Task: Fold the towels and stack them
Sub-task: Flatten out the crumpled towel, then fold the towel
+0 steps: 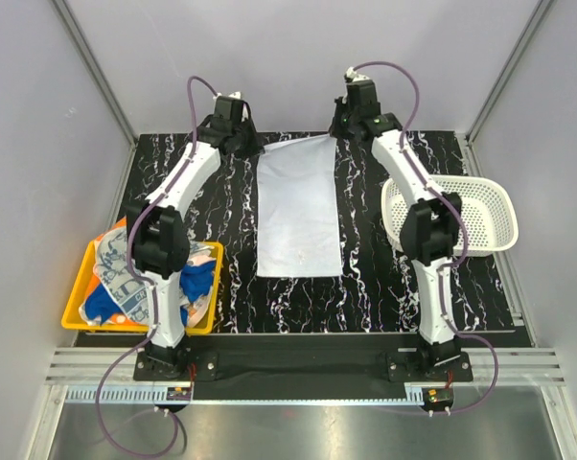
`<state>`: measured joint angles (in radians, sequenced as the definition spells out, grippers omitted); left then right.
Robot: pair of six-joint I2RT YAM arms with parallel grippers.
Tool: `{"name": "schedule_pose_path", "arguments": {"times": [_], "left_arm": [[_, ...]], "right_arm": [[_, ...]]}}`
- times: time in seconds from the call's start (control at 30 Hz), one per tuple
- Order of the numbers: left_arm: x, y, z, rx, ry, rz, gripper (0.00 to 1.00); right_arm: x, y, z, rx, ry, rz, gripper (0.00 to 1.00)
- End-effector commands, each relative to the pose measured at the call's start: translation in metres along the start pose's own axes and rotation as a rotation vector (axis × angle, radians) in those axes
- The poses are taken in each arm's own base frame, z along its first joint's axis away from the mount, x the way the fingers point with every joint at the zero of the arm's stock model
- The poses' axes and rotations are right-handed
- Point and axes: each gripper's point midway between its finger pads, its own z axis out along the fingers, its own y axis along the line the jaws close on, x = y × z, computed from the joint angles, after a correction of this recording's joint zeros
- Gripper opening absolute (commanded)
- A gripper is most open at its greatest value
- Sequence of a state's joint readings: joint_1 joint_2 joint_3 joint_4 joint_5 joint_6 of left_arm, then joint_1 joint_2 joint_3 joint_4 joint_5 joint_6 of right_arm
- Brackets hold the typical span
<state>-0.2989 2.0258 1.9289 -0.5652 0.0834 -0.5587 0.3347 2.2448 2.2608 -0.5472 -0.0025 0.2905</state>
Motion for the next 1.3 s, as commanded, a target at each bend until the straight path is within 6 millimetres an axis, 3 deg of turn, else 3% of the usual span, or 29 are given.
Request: {"name": "schedule_pose_path", "arguments": {"times": [0.0,0.2,0.37,0.6,0.9,1.27], "left_arm": [[-0.053,-0.016,0.000,0.078,-0.124,-0.016,0.00],[-0.027,0.008,0.037,0.058,-0.046,-0.036,0.00],[-0.003,0.016,0.037,0.063,-0.007,-0.048,0.00],[0.048,0.030,0.021,0.054,0.087,-0.038,0.00],[0.107,0.035,-0.003,-0.012,0.183,0.013,0.00],[0.135,0.054,-0.034,-0.077,0.206,0.034,0.00]], "right_arm": [[-0.069,-0.005,-0.008,-0.024,-0.193,-0.019,0.00],[-0.042,-0.012,0.013,-0.043,-0.139,-0.002,0.00],[-0.009,-0.016,0.009,-0.046,-0.058,0.049,0.00],[0.039,-0.025,-0.018,-0.023,0.048,0.121,0.00],[0.123,-0.038,-0.061,0.037,0.228,0.182,0.00],[0.172,-0.031,-0.088,0.033,0.314,0.218,0.00]]}}
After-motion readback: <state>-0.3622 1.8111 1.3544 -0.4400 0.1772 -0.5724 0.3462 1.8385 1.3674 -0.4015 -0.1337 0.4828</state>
